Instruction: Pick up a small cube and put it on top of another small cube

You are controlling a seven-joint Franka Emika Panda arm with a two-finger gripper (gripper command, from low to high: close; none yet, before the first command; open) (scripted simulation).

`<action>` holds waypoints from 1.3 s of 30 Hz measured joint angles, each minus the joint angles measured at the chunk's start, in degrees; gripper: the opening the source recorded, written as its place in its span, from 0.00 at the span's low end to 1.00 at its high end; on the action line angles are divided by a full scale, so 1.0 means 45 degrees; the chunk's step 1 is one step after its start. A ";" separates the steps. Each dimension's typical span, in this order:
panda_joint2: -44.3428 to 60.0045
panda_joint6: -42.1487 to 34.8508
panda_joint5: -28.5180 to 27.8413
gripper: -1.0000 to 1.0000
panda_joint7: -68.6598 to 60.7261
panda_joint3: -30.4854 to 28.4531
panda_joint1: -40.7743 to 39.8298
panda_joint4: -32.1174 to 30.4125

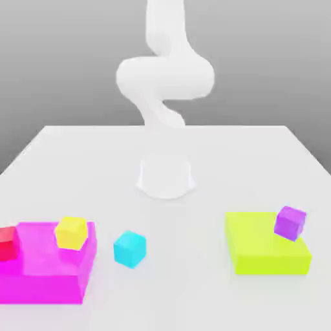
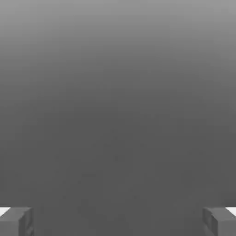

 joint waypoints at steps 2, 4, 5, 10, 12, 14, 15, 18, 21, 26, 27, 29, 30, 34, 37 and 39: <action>0.0460 0.0382 0.0194 0.50 0.1058 0.0217 -0.0411 -0.0445; 0.0895 0.0741 0.0396 0.50 0.2055 0.0456 -0.0824 -0.0867; 0.1112 0.0915 0.0455 0.50 0.2577 0.0546 -0.0989 -0.1075; 0.2178 0.1816 0.0848 0.50 0.5111 0.1126 -0.1913 -0.2120; 0.2600 0.2169 0.1036 0.50 0.6100 0.1406 -0.2317 -0.2536; 0.3025 0.2523 0.1161 0.50 0.7140 0.1652 -0.2676 -0.2951; 0.3238 0.2701 0.1219 0.50 0.7663 0.1771 -0.2849 -0.3159; 0.3877 0.3228 0.1391 0.50 0.9231 0.2138 -0.3370 -0.3781; 0.4520 0.3774 0.1517 0.50 1.0834 0.2473 -0.3854 -0.4408; 0.5597 0.4672 0.1695 0.50 1.3535 0.3065 -0.4694 -0.5449; 0.5814 0.4853 0.1717 0.50 1.4085 0.3176 -0.4857 -0.5658; 0.6250 0.5216 0.1760 0.50 1.5186 0.3411 -0.5196 -0.6075; 0.6469 0.5398 0.1771 0.50 1.5744 0.3522 -0.5362 -0.6284; 0.7351 0.6130 0.1744 0.50 1.8029 0.3940 -0.6025 -0.7123; 0.8022 0.6683 0.1608 0.50 1.9821 0.4204 -0.6517 -0.7754; 0.8659 0.7209 0.1052 0.50 2.0923 0.4299 -0.6854 -0.7968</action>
